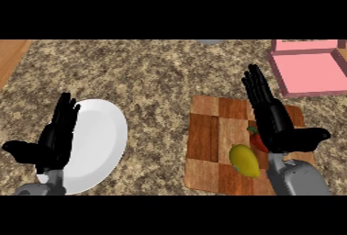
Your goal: Pick the bell pepper from the cutting board and place it in the cardboard box
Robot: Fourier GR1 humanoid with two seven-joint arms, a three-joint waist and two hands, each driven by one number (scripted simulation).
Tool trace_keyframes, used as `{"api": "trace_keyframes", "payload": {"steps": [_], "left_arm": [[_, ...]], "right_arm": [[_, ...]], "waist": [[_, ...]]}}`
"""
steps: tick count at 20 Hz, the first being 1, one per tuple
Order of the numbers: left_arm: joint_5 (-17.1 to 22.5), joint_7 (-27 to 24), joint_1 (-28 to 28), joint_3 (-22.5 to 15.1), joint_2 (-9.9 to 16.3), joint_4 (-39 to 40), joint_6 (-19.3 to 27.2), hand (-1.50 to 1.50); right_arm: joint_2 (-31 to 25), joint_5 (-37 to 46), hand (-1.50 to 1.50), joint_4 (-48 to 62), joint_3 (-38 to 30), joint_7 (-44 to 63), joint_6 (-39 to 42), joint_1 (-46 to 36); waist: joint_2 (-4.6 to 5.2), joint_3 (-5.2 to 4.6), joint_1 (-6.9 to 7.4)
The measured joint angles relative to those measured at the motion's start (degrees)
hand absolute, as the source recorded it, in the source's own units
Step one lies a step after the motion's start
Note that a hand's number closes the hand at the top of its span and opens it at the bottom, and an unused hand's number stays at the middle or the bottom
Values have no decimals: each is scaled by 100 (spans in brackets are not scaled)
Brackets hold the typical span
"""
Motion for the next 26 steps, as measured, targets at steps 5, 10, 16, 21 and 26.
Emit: {"api": "trace_keyframes", "payload": {"steps": [5, 10, 16, 21, 26], "left_arm": [[-484, 183, -346, -493, 256, -108, -310, 0], [-738, 316, -513, -893, 439, -156, -631, 0], [-864, 576, -670, -1171, 537, -269, -877, 0], [-976, 724, -722, -1329, 433, -367, -911, 0], [-1058, 898, -889, -1335, 367, -362, -948, 0]], "right_arm": [[-535, 58, -150, 64, 25, -123, 631, 419], [-1368, 1083, -150, 61, -48, -670, 535, 571], [-2443, 3090, -150, 90, 127, -1754, -271, 1224], [-3096, 3911, -150, -950, -66, -1734, -704, 2171], [-3832, 3965, -150, -2347, -398, -977, -47, 3070]], "waist": [[-32, -9, -117], [-102, -4, -416], [-95, -12, -392], [-95, -23, -327], [-84, -30, -281]]}}
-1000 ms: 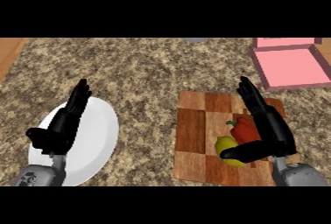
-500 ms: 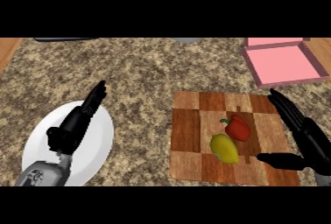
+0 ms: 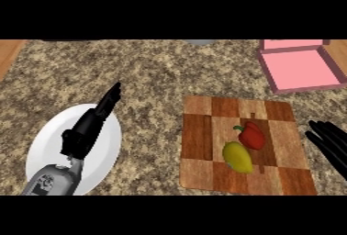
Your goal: Pick the bell pepper from the cutting board and place it in the cardboard box
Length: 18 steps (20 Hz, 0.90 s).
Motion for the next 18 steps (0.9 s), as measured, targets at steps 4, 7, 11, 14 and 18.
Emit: {"api": "trace_keyframes", "payload": {"steps": [4, 7, 11, 14, 18], "left_arm": [[-109, 128, -73, -78, -146, -24, 21, 0], [-89, 102, -43, 24, -77, -64, -128, 0], [-200, 92, -151, 66, -220, 79, -224, 0], [-281, 109, -242, 127, -336, 135, -284, 0], [-376, 49, -277, 295, -426, 259, -403, 0]], "right_arm": [[-273, -15, -150, -763, -30, 732, 701, 343], [-374, -218, -150, -1247, -185, 1196, 1216, 503], [-98, -300, -150, -1371, -51, 1829, 1762, 89], [286, -121, -150, -1286, 241, 2158, 1988, -270], [706, 105, -150, -1018, 390, 2365, 2320, -706]], "waist": [[16, 1, 81], [23, 2, 126], [39, 4, 194], [44, 7, 223], [46, 9, 231]]}}
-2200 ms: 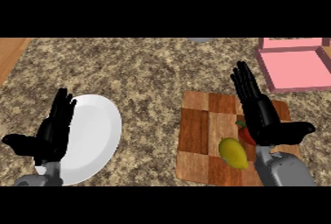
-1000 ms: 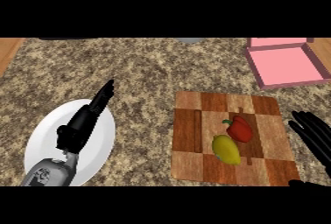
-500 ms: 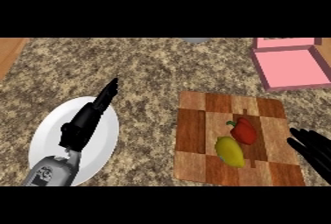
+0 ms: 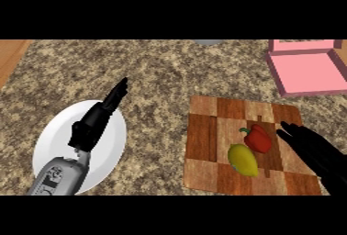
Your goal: Pick the bell pepper from the cutting board and place it in the cardboard box
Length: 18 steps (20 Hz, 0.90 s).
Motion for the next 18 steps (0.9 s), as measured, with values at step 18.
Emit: {"api": "trace_keyframes", "payload": {"steps": [18], "left_arm": [[-437, 29, 281, 382, -339, -222, -470, 0]], "right_arm": [[1393, 1348, -150, 1855, 65, -634, 236, -940]], "waist": [[-4, 2, 7]]}}
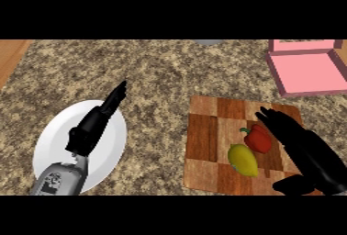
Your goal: Pick the bell pepper from the cutting board and place it in the cardboard box
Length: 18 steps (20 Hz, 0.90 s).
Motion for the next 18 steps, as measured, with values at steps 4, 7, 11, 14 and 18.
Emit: {"api": "trace_keyframes", "payload": {"steps": [4, 7, 11, 14, 18], "left_arm": [[-72, 156, -24, 65, -111, -100, -98, 0], [-133, 135, -60, 156, -177, -72, -150, 0], [-231, 109, -88, 208, -289, -8, -173, 0], [-315, 79, 70, 193, -364, -104, -210, 0], [-332, 140, 26, 330, -392, -117, -321, 0]], "right_arm": [[207, 271, -150, 145, -9, -93, 81, 7], [328, 431, -150, 273, -17, -167, 189, -15], [437, 630, -150, 648, -85, -343, 252, -164], [552, 769, -150, 641, -115, -359, 338, -109], [704, 967, -150, 863, -172, -464, 376, -174]], "waist": [[-1, -1, -6], [0, 0, -9], [0, -1, -8], [-1, 0, -8], [0, 0, -8]]}}
